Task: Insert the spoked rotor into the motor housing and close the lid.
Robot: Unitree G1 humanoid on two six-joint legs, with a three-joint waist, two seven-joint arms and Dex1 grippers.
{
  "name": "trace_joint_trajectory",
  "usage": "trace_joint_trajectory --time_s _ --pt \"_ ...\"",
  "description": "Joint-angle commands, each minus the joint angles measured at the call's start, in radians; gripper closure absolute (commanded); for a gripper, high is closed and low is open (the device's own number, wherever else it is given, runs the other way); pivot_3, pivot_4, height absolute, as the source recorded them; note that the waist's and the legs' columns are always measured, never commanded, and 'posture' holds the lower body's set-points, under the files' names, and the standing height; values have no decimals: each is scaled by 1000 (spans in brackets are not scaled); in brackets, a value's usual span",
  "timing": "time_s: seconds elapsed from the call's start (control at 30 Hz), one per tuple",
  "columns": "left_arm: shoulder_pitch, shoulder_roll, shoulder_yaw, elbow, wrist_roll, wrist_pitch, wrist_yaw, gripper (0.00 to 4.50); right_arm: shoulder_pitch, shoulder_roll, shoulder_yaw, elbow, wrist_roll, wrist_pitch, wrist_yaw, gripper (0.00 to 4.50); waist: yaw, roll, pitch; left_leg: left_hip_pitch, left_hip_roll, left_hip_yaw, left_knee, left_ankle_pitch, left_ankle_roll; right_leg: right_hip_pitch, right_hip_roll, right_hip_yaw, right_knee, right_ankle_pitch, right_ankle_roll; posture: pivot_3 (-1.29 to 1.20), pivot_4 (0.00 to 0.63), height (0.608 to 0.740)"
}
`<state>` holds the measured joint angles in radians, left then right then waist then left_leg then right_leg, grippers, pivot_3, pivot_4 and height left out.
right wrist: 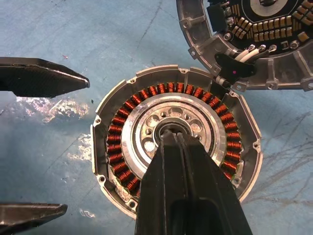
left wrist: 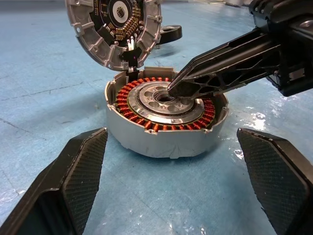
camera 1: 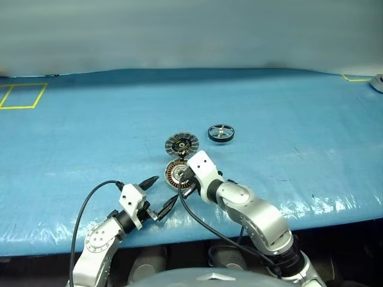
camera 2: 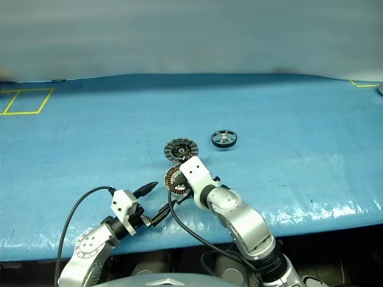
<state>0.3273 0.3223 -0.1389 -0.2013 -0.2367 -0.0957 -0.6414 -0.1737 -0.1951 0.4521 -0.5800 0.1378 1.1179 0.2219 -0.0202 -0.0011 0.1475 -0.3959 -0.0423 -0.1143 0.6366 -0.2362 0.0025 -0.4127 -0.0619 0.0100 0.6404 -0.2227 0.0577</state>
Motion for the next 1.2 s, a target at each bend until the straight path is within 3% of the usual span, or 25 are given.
trace_joint_trajectory --time_s 0.03,0.73,1.2 --pt "-2 -2 -5 -13 -3 -15 -5 0 11 -13 -16 -58 25 52 10 4478 0 0 0 0 0 0 -1 0 0 0 0 0 0 0 0 0 150 740" --pt "-10 -5 -6 -13 -2 -6 -4 0 -44 25 37 50 24 -58 12 4478 -9 0 0 1 1 1 -5 0 -1 0 1 0 1 -1 2 0 150 740" --pt "-10 -6 -14 -12 -1 -5 0 0 8 85 -20 118 23 -256 3 4478 -9 0 1 1 0 1 -5 0 -1 0 1 0 2 -1 2 0 150 740"
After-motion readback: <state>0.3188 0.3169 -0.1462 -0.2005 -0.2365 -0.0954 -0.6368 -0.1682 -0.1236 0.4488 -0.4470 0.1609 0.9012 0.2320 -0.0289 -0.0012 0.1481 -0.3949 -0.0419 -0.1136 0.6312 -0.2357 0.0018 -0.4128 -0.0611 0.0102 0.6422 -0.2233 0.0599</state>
